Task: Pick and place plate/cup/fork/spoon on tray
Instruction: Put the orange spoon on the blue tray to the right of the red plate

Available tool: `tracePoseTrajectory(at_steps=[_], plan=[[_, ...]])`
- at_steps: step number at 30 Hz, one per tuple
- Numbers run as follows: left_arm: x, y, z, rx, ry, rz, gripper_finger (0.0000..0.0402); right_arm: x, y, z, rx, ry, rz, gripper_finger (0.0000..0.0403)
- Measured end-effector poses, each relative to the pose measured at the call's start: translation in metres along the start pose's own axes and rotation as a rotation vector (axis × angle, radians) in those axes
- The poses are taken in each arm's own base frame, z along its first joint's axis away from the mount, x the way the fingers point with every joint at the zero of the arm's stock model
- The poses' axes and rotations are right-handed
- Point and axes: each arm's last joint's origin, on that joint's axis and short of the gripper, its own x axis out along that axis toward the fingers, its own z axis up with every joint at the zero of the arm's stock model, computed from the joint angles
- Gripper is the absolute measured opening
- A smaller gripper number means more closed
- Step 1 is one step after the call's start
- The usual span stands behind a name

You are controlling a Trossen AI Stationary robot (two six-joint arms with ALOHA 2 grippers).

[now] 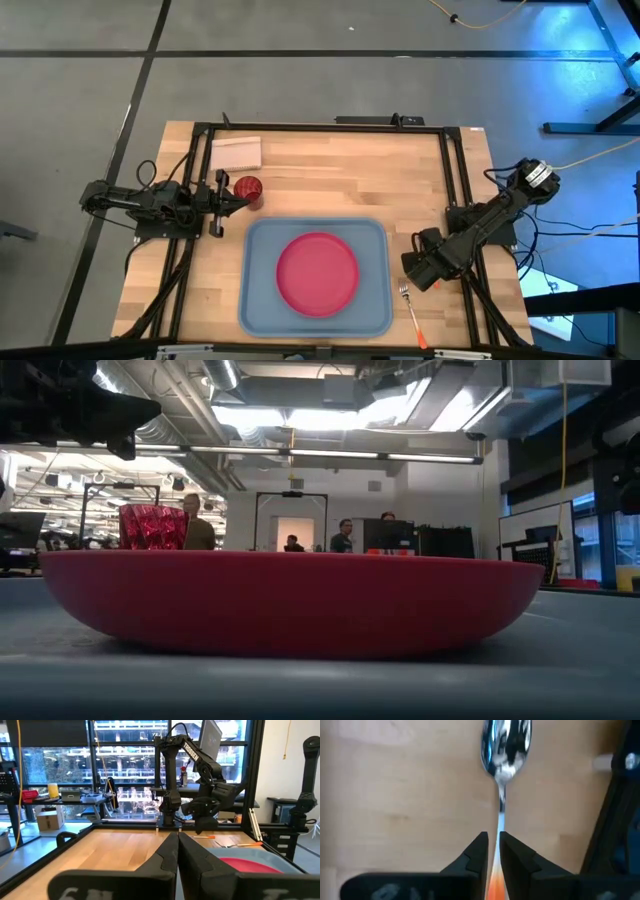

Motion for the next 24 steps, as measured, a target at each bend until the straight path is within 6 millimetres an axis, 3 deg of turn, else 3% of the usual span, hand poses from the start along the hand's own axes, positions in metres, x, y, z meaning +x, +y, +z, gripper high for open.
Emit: tracePoseTrajectory(at_steps=[24], plan=[[0.000,0.000,0.000,0.000,0.000,0.000,0.0000,0.025,0.010,-0.006,0.005,-0.078,-0.083,0.0053]])
